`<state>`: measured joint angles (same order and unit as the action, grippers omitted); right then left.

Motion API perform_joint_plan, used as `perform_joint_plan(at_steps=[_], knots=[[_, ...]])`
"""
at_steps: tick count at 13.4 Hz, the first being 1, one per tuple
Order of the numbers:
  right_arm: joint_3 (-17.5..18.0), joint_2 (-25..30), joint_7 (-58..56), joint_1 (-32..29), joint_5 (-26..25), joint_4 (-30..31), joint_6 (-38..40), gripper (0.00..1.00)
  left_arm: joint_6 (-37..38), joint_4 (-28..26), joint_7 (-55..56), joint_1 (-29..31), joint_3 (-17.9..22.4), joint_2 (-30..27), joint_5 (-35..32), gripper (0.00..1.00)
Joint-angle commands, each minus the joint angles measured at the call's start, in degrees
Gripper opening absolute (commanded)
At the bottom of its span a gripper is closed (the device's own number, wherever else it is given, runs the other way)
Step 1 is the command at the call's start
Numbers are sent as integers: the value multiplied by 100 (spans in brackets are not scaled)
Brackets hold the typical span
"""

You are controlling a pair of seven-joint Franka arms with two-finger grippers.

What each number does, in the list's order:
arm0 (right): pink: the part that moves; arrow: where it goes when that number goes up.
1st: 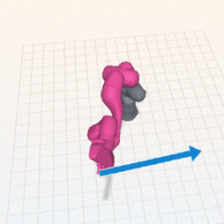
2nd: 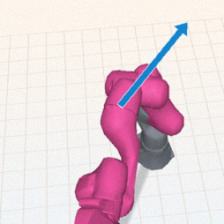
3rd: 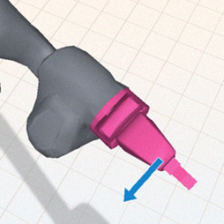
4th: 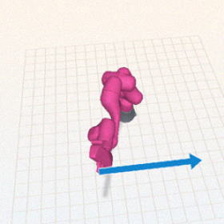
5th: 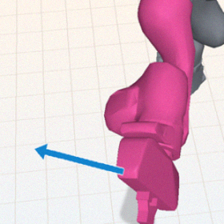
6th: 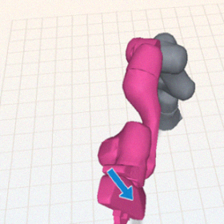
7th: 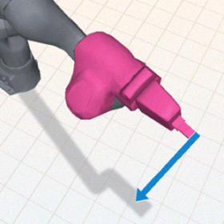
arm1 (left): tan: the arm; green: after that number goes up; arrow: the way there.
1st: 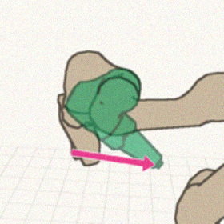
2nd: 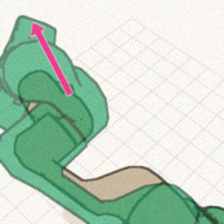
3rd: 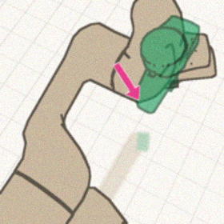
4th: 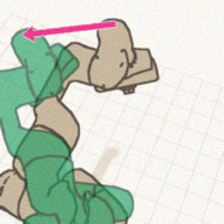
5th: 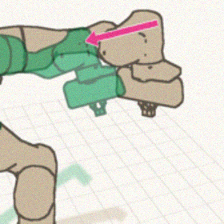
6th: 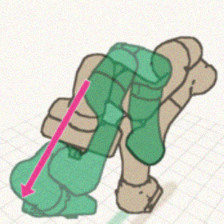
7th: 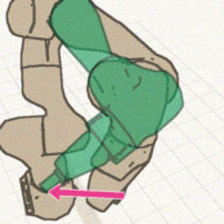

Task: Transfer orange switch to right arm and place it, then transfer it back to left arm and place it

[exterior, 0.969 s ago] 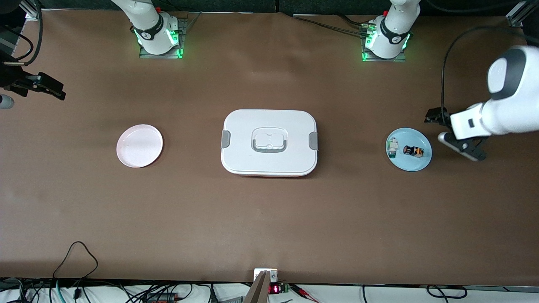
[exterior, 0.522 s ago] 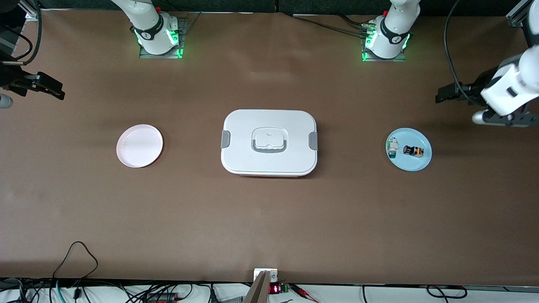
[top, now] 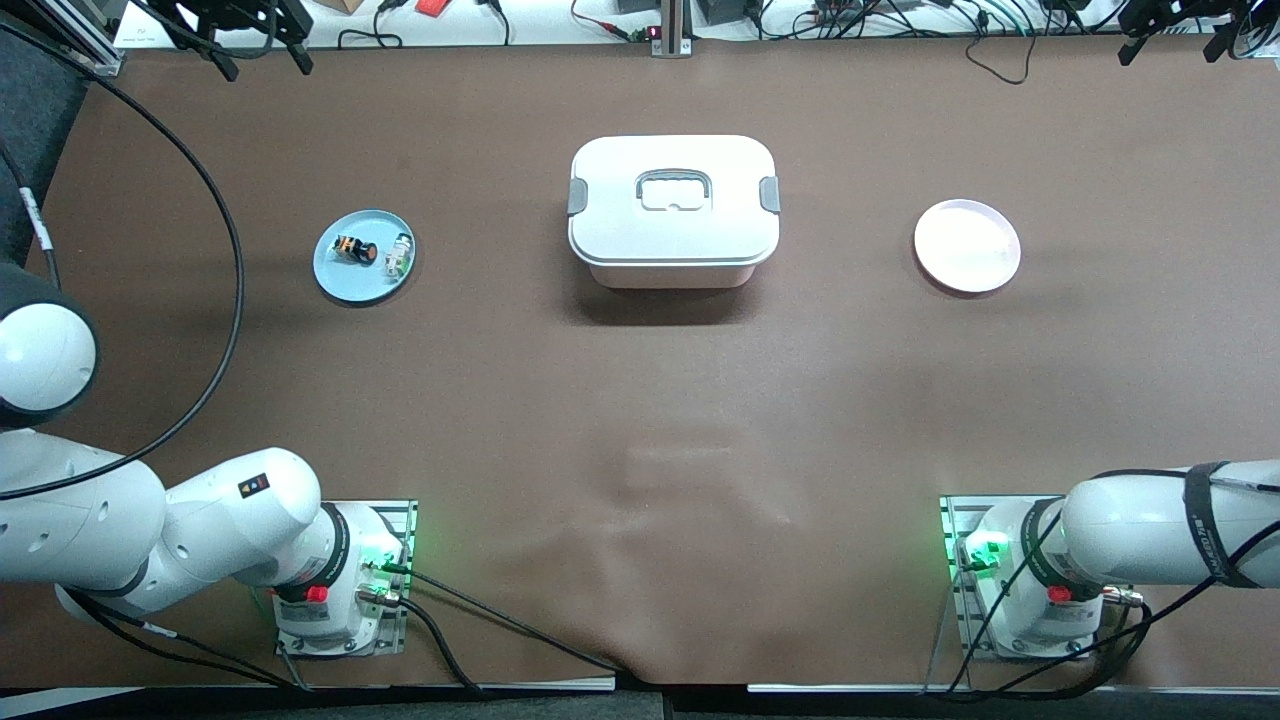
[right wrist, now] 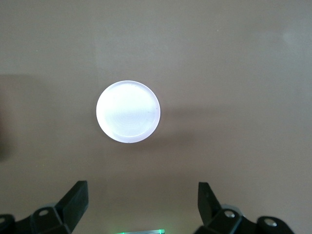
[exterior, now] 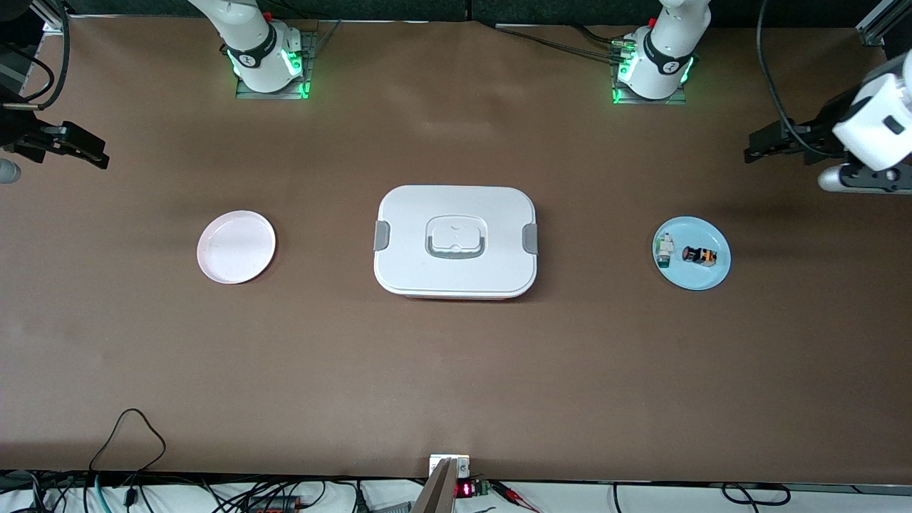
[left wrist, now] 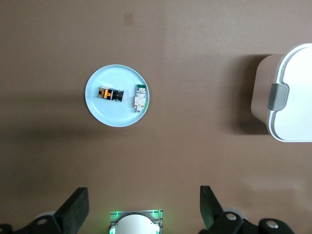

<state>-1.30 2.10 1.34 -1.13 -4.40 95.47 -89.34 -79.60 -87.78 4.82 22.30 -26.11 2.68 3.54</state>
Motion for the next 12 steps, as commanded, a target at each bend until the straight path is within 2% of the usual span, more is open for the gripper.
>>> perform_joint_plan(at_steps=[1, 2, 3, 7, 9, 12], knots=[[-19, -43, -81, -2, 9, -152, 101, 100, -133, 77, -7, -1662, 1805, 13, 242, 100], [-19, -43, -81, -2, 1, -152, 92, 100, -213, 86, -33, -2181, 2299, 22, 261, 100], [-19, -43, -81, -2, 9, -152, 83, 100, -231, 94, -190, -2482, 2582, 13, 209, 100], [-19, -43, -81, -2, 9, -152, 92, 100, -625, 59, -1270, -2538, 2620, 22, -238, 100], [-19, -43, -81, -2, 9, -152, 110, 100, -732, 68, -1439, -2538, 2611, 40, -650, 100], [-19, -43, -81, -2, 44, -152, 110, 100, -427, 51, -1536, -2503, 2638, -22, -636, 100]])
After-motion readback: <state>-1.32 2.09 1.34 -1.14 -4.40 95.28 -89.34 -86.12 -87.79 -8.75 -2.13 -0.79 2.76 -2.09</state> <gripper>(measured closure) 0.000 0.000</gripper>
